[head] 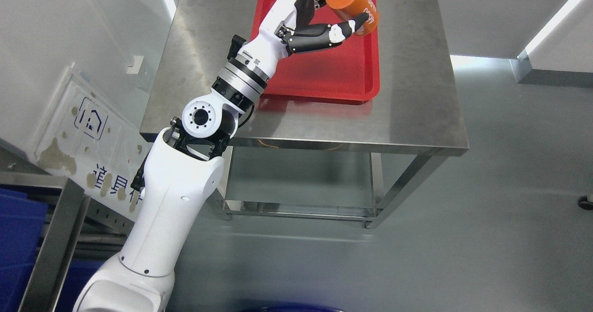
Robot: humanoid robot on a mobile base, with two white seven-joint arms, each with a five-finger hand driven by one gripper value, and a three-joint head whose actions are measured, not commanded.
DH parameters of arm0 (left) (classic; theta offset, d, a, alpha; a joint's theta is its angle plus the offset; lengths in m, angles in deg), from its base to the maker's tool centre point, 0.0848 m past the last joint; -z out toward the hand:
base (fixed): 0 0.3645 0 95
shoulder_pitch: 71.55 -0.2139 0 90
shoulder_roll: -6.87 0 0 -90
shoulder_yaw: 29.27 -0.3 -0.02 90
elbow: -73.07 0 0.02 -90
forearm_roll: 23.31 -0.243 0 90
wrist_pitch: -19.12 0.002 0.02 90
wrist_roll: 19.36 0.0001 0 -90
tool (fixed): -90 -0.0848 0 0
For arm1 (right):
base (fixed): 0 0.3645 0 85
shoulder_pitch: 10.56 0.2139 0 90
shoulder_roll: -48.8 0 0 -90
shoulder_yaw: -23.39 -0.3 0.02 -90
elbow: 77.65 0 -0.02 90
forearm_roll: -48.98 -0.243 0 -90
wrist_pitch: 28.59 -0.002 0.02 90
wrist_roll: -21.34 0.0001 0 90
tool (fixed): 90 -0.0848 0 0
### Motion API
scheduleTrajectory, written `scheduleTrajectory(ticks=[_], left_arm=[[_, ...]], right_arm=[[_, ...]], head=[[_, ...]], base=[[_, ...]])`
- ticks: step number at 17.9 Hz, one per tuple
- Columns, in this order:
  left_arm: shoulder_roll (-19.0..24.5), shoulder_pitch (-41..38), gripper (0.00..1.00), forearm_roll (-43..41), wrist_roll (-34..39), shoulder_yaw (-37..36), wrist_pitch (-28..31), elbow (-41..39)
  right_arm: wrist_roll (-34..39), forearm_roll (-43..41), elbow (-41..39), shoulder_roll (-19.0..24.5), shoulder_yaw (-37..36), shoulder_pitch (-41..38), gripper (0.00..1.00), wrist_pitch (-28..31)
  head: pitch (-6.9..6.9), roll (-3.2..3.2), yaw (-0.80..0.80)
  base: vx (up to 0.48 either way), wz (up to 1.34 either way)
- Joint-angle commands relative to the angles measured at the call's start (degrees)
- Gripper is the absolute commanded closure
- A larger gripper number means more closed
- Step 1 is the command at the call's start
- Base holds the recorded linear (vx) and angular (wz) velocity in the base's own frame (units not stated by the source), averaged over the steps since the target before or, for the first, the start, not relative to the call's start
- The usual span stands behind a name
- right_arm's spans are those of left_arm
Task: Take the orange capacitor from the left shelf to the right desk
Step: 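Lower the held capacitor onto the red tray with the left hand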
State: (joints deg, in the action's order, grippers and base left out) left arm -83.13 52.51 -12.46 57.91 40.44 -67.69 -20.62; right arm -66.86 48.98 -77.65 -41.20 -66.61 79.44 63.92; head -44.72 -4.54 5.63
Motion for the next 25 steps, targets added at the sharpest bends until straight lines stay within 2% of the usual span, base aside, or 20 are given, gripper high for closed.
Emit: scheduleTrajectory(ticks=[1,4,9,12,18,22,25], left_arm=[[1.0,1.6,0.96,-4.5,0.2,3.3,2.8,4.7],[1.0,0.6,0.95,-6.5,0.2,5.3,1.6,9.6],[1.0,-2.9,0.93,-7.1,-0.4,5.6,0.7,9.4],[1.0,-1.5,0.92,-7.4,-1.1,4.9,0.8,9.8],[1.0,-1.1,0.91,-14.5,-5.6,4.8,0.8,12.2],[1.0,2.6,0.89,-19.8,-5.9,4.4,0.8,17.0],[1.0,2.6,0.87,-20.3,-6.6,4.0,0.8,17.6]], right_arm=[[0.0,0.0,-1.9,-1.0,-0.6,-0.1,0.0,0.0],[0.0,0.0,-1.9,-1.0,-0.6,-0.1,0.0,0.0],[0.0,0.0,-1.9,-1.0,-0.6,-0.1,0.0,0.0],[0.0,0.0,-1.9,-1.0,-0.6,-0.1,0.0,-0.1],[0.0,0.0,-1.9,-1.0,-0.6,-0.1,0.0,0.0],[0.0,0.0,-1.9,-1.0,-0.6,-0.1,0.0,0.0],[0.0,0.0,-1.9,-1.0,-0.6,-0.1,0.0,-0.1]], head=[[0.0,0.0,0.0],[0.0,0.0,0.0],[0.0,0.0,0.0],[0.0,0.0,0.0],[0.0,0.0,0.0],[0.0,0.0,0.0],[0.0,0.0,0.0]], base=[[0.239,-0.04],[0.203,-0.04],[0.11,-0.03],[0.054,-0.01],[0.0,0.0],[-0.006,0.0],[0.0,0.0]])
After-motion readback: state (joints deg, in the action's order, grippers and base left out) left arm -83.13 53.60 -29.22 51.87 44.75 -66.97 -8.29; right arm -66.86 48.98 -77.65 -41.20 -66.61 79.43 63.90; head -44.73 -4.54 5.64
